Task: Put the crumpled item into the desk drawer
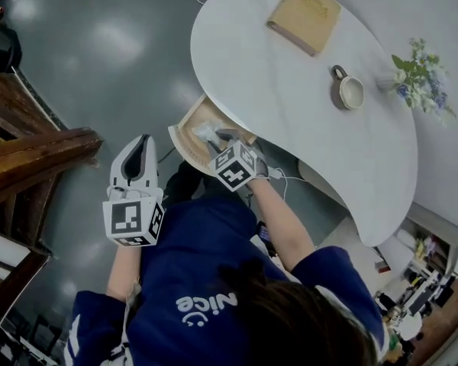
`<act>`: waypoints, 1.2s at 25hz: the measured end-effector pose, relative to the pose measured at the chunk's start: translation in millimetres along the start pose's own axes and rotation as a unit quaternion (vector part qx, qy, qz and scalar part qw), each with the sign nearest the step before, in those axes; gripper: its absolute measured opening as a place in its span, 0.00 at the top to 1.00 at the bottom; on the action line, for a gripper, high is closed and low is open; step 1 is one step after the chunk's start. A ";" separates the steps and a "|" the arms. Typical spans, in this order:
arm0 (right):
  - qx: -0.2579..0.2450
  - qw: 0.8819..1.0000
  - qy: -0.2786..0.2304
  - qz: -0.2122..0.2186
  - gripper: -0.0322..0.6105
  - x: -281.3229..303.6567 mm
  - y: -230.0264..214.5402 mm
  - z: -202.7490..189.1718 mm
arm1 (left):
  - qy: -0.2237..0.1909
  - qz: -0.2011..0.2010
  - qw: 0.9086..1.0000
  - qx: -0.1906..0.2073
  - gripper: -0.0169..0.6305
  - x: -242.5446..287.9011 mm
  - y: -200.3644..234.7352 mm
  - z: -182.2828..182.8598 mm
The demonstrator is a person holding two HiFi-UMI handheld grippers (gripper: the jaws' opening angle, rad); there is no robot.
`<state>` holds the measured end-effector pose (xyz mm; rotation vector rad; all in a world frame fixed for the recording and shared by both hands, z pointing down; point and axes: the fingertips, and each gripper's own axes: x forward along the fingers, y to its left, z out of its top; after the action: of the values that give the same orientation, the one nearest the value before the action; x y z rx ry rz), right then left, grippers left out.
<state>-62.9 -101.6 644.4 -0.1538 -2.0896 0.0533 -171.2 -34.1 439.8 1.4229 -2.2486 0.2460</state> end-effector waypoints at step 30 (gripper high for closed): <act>-0.094 0.978 0.172 0.074 0.74 130.6 5.8 -77.3 | 0.078 0.120 0.990 -0.021 0.95 -44.2 25.7 -73.2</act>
<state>-59.9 -80.6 794.8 -0.4047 -1.7326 -0.0760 -157.4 41.4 485.4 1.0721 -2.2779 0.3717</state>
